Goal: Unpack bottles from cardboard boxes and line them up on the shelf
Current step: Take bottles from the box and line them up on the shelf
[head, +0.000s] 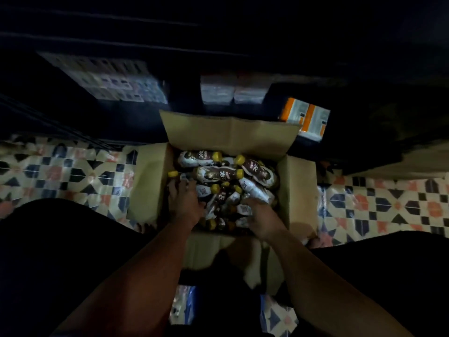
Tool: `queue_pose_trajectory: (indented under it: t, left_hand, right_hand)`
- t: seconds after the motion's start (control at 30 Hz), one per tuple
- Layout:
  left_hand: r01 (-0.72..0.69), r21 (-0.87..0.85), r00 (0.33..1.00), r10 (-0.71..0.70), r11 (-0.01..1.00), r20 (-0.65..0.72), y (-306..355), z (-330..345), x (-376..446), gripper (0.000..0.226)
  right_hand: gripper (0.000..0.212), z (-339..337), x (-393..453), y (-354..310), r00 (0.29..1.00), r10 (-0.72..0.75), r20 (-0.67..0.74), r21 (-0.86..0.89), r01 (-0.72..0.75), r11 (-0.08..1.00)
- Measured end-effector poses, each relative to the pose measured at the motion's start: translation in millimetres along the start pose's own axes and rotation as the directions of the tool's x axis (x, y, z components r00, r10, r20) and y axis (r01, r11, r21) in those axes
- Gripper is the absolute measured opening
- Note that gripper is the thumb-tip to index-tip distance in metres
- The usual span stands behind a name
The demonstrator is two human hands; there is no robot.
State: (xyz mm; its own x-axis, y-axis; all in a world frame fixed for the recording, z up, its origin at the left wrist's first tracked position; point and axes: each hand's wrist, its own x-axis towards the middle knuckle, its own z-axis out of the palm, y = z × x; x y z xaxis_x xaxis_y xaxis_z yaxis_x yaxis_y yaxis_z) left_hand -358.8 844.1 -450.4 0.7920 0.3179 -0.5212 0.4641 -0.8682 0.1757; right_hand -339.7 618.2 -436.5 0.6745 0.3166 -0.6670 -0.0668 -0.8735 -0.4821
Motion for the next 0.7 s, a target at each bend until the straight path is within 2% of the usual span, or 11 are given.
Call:
queue_pose_trajectory:
  t: [0.1,0.2,0.27,0.37,0.53,0.6,0.7]
  left_hand:
    - [-0.052,0.250,0.999,0.049,0.967,0.020,-6,8,9,0.084]
    - [-0.137,0.389,0.991,0.126,0.911,0.053,-8,12,17,0.077]
    - [-0.168,0.387,0.986,0.156,0.907,0.062,-7,13,23,0.071]
    - [-0.172,0.335,0.985,0.162,0.927,0.057,-8,18,33,0.071]
    - [-0.211,0.374,0.976,0.216,0.903,0.029,-17,32,41,0.078]
    - [-0.226,0.380,0.971,0.240,0.897,0.011,-18,34,45,0.076]
    - [-0.236,0.414,0.966,0.258,0.879,0.004,-17,34,47,0.061]
  right_hand:
    - [0.054,18,20,8,0.999,-0.025,0.027,-0.022,0.025,0.999]
    - [0.063,29,32,13,0.997,-0.027,0.075,-0.208,0.042,0.977]
    - [0.067,32,37,17,0.994,-0.039,0.106,-0.283,0.068,0.957]
    - [0.066,34,48,23,0.987,-0.069,0.145,-0.258,0.105,0.960]
    - [0.062,30,65,25,0.983,-0.088,0.162,-0.246,0.126,0.961]
    - [0.064,29,73,23,0.985,-0.090,0.147,-0.331,0.135,0.934]
    - [0.065,32,78,23,0.979,-0.134,0.154,-0.489,0.193,0.851]
